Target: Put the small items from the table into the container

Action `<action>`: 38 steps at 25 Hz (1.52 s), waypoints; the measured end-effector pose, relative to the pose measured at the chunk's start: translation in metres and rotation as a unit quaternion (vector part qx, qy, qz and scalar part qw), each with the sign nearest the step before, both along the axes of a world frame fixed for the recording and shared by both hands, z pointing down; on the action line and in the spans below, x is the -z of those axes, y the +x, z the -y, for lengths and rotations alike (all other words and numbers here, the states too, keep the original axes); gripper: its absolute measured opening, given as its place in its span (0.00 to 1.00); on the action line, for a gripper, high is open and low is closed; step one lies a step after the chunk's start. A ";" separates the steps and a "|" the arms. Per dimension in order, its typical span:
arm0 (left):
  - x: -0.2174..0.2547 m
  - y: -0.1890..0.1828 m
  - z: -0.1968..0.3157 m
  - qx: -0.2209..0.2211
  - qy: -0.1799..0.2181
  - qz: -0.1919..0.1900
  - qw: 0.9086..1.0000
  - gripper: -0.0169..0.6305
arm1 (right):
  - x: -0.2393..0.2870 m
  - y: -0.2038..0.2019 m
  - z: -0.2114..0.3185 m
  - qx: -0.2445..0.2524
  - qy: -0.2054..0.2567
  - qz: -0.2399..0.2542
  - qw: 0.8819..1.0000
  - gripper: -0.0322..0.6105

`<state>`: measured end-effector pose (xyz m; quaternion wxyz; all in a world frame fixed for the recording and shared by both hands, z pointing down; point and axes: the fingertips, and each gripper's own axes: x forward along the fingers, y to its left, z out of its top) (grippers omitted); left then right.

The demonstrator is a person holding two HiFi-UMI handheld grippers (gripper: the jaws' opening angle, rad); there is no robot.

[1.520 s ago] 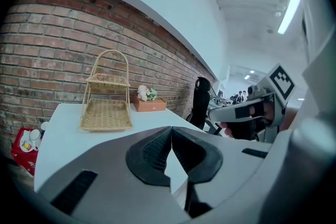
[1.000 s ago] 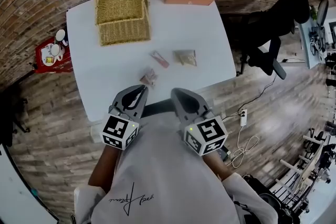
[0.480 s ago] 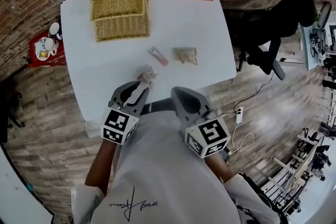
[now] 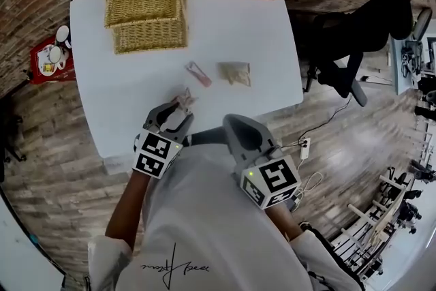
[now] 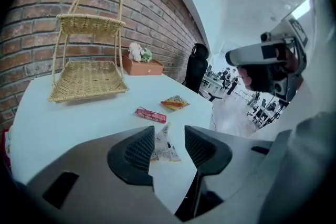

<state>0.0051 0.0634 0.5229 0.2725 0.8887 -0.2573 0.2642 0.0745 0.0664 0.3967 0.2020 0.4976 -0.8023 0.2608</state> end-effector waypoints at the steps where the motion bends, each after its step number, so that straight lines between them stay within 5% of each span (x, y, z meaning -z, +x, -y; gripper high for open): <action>1: -0.004 0.001 0.000 0.000 -0.004 0.005 1.000 0.28 | 0.000 0.002 0.001 0.000 -0.001 0.000 1.000 0.08; 15: -0.037 0.006 -0.001 0.012 -0.035 0.064 0.997 0.30 | -0.002 0.011 0.009 -0.002 -0.008 0.005 1.000 0.08; 21: -0.047 0.010 0.002 -0.018 -0.025 0.102 0.994 0.30 | -0.004 0.012 0.009 -0.006 -0.009 0.004 1.000 0.08; 38: -0.047 0.009 0.009 -0.018 -0.021 0.109 0.994 0.25 | -0.004 0.017 0.013 -0.016 -0.007 0.004 1.000 0.08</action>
